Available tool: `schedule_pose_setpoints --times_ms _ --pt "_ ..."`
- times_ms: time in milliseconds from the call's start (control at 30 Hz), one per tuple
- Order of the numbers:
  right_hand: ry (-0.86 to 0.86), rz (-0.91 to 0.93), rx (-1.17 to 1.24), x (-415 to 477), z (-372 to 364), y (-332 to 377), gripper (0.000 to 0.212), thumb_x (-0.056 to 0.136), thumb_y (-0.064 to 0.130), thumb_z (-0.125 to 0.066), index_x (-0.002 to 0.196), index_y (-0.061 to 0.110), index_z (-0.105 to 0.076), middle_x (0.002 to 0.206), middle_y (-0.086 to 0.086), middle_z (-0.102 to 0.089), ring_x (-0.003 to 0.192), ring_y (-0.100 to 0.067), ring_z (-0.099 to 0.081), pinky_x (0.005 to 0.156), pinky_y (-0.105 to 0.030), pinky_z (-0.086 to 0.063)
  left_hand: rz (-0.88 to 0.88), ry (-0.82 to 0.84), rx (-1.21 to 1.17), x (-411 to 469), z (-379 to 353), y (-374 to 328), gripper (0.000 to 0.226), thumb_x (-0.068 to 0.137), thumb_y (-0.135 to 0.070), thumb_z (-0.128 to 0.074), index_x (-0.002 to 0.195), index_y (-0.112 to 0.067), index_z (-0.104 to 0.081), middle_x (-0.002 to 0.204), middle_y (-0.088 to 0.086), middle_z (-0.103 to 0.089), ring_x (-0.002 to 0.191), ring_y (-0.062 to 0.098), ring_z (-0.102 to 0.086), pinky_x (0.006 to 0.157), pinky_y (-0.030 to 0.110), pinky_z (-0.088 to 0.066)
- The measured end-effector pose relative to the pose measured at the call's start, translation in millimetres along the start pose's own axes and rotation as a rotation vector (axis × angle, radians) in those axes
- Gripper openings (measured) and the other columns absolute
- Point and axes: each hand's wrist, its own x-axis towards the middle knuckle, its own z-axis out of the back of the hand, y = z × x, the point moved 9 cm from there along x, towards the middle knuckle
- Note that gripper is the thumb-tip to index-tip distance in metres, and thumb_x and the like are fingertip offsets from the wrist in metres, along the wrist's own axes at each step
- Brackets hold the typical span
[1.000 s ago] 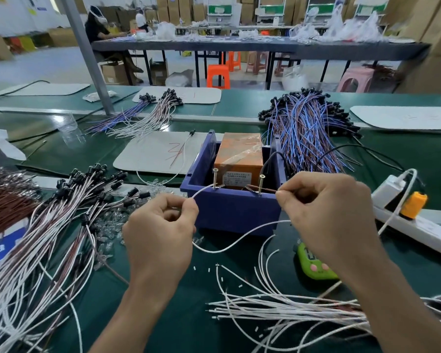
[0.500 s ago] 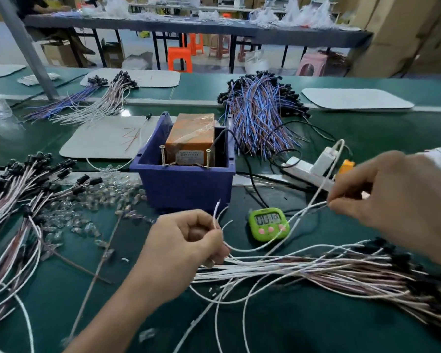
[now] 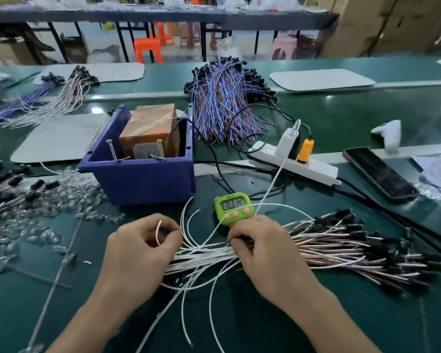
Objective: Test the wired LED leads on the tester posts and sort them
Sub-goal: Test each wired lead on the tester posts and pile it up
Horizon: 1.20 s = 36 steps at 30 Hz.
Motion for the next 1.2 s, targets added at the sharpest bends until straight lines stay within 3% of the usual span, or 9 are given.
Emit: schedule_pose_setpoints --times_ms 133,233,333,433,600,800,967,1067,1200 --pt "-0.197 0.006 0.094 -4 31 0 0.036 0.086 0.002 -0.071 0.104 0.033 -0.077 0.101 0.029 -0.064 0.098 0.006 -0.061 0.087 -0.003 -0.04 0.004 -0.085 0.083 3 7 2 0.022 0.078 -0.033 -0.08 0.082 -0.052 -0.069 0.062 -0.021 -0.068 0.063 0.002 -0.064 0.056 0.026 -0.046" --pt "-0.434 -0.122 0.01 -9 75 -28 0.053 0.081 -0.012 -0.062 0.106 0.032 -0.076 0.105 0.019 -0.065 0.089 0.0 -0.064 0.087 -0.018 -0.047 0.001 -0.105 0.107 4 9 6 0.022 0.076 -0.037 -0.083 0.082 -0.054 -0.069 0.062 -0.022 -0.067 0.067 0.002 -0.063 0.059 0.023 -0.045" --pt "-0.264 -0.348 -0.118 -6 82 -67 0.07 0.077 -0.012 -0.053 0.124 0.038 -0.068 0.125 0.005 -0.065 0.115 -0.022 -0.058 0.102 -0.028 -0.041 -0.017 -0.12 0.101 5 11 6 0.02 0.076 -0.038 -0.082 0.081 -0.053 -0.07 0.059 -0.018 -0.066 0.064 0.004 -0.062 0.056 0.022 -0.044" --pt "-0.049 -0.383 -0.199 -1 67 -83 0.067 0.078 -0.009 -0.051 0.122 0.038 -0.069 0.117 0.001 -0.072 0.112 -0.025 -0.058 0.1 -0.032 -0.046 -0.008 -0.126 0.043 7 10 11 0.017 0.077 -0.036 -0.083 0.079 -0.049 -0.072 0.053 -0.009 -0.062 0.052 0.01 -0.056 0.048 0.02 -0.043" --pt "-0.243 -0.274 -0.19 -4 93 -78 0.036 0.084 -0.007 -0.065 0.088 0.024 -0.083 0.088 -0.003 -0.078 0.091 -0.029 -0.067 0.085 -0.036 -0.053 -0.013 -0.133 -0.175 8 9 19 0.013 0.087 -0.029 -0.079 0.077 -0.037 -0.076 0.051 -0.001 -0.065 0.039 0.006 -0.051 0.04 0.014 -0.04" --pt "-0.367 -0.185 -0.267 -26 123 -85 0.029 0.086 -0.009 -0.068 0.092 0.016 -0.083 0.094 -0.002 -0.078 0.097 -0.033 -0.065 0.11 -0.04 -0.039 0.007 -0.132 -0.362 9 13 25 0.01 0.079 -0.04 -0.081 0.081 -0.031 -0.079 0.059 0.004 -0.07 0.046 0.015 -0.061 0.048 0.024 -0.051" --pt "-0.384 -0.216 -0.26 -45 120 -96 0.034 0.082 -0.013 -0.068 0.091 0.017 -0.083 0.087 -0.004 -0.074 0.092 -0.035 -0.063 0.093 -0.044 -0.049 -0.048 -0.155 -0.146 4 14 12 0.016 0.075 -0.034 -0.088 0.082 -0.042 -0.076 0.064 -0.012 -0.072 0.053 0.004 -0.064 0.055 0.014 -0.049" --pt "-0.366 -0.235 -0.234 -44 111 -98 0.036 0.087 -0.01 -0.067 0.099 0.021 -0.083 0.093 0.002 -0.065 0.097 -0.023 -0.055 0.093 -0.031 -0.039 -0.054 -0.182 0.014 0 16 7 0.025 0.073 -0.035 -0.088 0.086 -0.048 -0.072 0.064 -0.017 -0.067 0.062 0.005 -0.063 0.06 0.029 -0.05" --pt "-0.128 -0.33 -0.24 -37 89 -108 0.068 0.078 -0.018 -0.055 0.121 0.031 -0.075 0.115 0.009 -0.059 0.107 -0.013 -0.051 0.099 -0.019 -0.032 -0.184 -0.322 0.288 -6 30 -10 0.031 0.066 -0.041 -0.092 0.09 -0.043 -0.073 0.055 -0.006 -0.048 0.06 0.01 -0.05 0.059 0.023 -0.034"
